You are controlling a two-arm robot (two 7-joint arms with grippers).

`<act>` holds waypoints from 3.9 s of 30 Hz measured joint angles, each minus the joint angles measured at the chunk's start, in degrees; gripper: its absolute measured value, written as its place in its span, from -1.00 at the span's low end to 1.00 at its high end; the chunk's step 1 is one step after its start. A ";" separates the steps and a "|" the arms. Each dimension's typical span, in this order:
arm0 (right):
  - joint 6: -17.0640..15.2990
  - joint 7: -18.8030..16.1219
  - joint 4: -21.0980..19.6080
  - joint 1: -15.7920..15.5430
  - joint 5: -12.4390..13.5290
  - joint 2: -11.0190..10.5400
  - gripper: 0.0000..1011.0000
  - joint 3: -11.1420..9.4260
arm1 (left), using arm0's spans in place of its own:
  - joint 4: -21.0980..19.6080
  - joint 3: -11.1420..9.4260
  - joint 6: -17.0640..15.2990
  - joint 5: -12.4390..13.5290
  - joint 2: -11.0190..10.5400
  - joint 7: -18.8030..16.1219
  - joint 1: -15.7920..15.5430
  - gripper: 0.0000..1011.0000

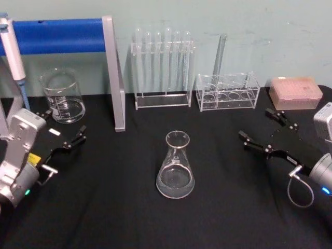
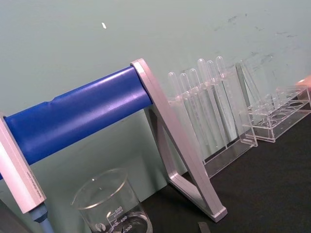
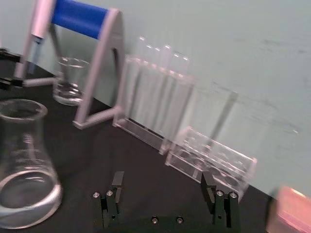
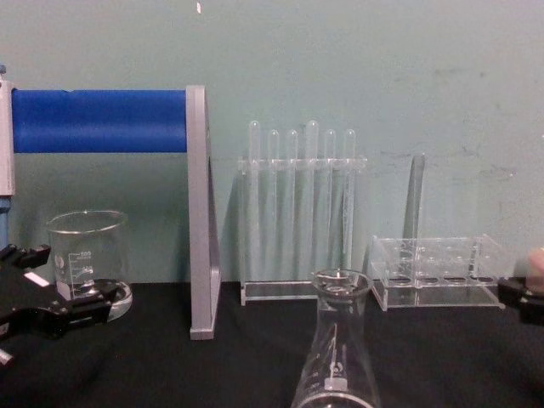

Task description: Grasp the erlenmeyer flask with one hand, shake it three times, then place it back.

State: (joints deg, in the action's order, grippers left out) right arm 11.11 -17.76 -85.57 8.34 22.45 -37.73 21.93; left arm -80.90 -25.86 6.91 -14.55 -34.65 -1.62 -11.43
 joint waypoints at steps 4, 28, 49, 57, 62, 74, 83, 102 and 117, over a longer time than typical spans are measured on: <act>0.87 -2.78 -0.79 -0.40 0.85 -0.38 0.98 -0.20 | 0.00 0.00 0.00 0.00 0.00 0.00 0.00 0.98; 1.40 -20.00 -0.33 1.20 6.61 0.77 0.98 0.18 | 0.00 0.00 0.00 0.00 0.00 0.00 0.00 0.98; -1.69 -28.58 6.33 8.29 9.47 5.08 0.98 4.87 | 0.00 0.00 0.00 0.00 0.00 0.00 0.00 0.98; -2.60 -31.00 9.47 11.59 10.26 6.76 0.98 7.51 | 0.00 0.00 0.00 0.00 0.00 0.00 0.00 0.98; -2.88 -31.49 10.90 13.07 10.30 7.58 0.98 8.70 | 0.00 0.00 0.00 0.00 0.00 0.00 0.00 0.98; -2.94 -31.89 14.24 15.82 10.12 9.21 0.98 10.62 | 0.00 0.00 0.00 0.00 0.00 0.00 0.00 0.98; -2.90 -32.23 15.92 16.99 10.10 10.00 0.98 11.32 | 0.00 0.00 0.00 0.00 0.00 0.00 0.00 0.98; -3.56 -32.71 17.67 18.61 10.04 10.83 0.98 12.48 | 0.00 0.00 0.00 0.00 0.00 0.00 0.00 0.98; -4.14 -32.64 18.22 19.06 10.02 11.09 0.98 12.91 | 0.00 0.00 0.00 0.00 0.00 0.00 0.00 0.98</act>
State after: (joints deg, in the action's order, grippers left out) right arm 6.97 -50.40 -67.35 27.40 32.46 -26.64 34.84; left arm -80.90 -25.86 6.91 -14.55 -34.65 -1.62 -11.43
